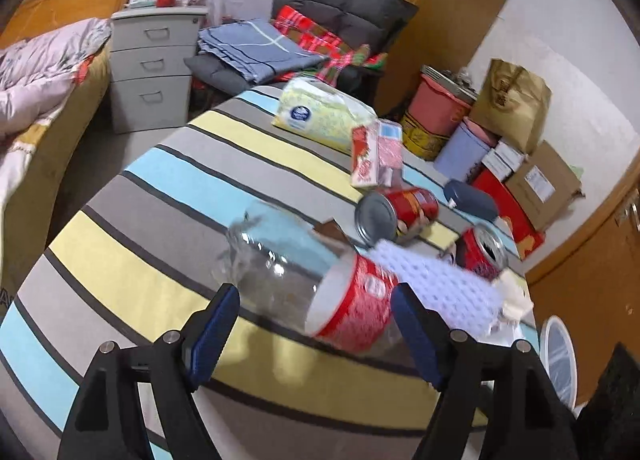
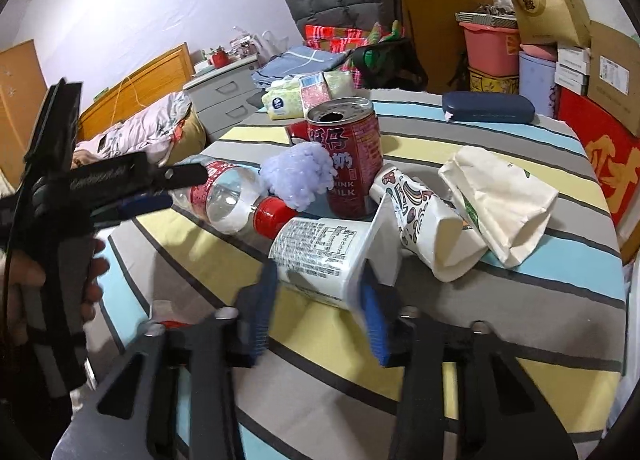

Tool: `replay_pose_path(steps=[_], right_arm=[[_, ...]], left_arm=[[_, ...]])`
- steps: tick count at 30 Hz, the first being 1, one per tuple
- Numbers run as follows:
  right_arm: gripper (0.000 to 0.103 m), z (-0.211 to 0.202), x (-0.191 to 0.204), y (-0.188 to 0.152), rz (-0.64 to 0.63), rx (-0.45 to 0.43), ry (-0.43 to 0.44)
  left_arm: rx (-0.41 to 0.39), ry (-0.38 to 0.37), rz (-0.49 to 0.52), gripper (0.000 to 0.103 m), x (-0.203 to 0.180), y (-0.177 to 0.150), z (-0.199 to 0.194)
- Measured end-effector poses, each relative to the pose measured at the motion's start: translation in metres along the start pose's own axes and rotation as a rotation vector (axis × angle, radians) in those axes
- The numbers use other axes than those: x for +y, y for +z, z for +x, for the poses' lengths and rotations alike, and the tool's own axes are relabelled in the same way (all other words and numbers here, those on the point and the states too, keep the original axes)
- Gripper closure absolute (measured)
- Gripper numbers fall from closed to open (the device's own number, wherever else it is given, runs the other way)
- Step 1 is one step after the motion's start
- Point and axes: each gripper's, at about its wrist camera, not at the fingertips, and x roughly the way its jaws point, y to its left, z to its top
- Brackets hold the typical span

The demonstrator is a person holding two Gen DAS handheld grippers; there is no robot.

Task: Collect trash
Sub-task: 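Grasp the clear red-labelled bottle with the left tool while the right tool grasps the white yogurt cup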

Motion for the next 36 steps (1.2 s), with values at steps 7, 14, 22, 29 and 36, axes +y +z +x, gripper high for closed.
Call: replay_pose_path(steps=[7,14,22,29,36], right_arm=[[0.089,-0.004,0.0,-0.004,-0.001,-0.015,0.002],[0.091,-0.006,-0.009,-0.002,0.03,-0.03,-0.017],[0.091,-0.005,-0.009,-0.002,0.034,-0.031,-0.026],[0.091,-0.005,-0.01,-0.004,0.036,-0.028,-0.006],[0.091,-0.003,-0.011,-0.004,0.04,-0.023,-0.014]], left_arm=[[-0.005,0.014,-0.042,0.025,-0.009,0.014,0.014],[0.039,0.091,0.057,0.025,-0.034,0.009,0.038],[0.102,0.102,0.096,0.032,-0.025,0.002,0.045],[0.117,0.095,0.095,0.041,-0.007,-0.003,0.041],[0.067,0.122,0.156,0.036,-0.016,0.008,0.041]])
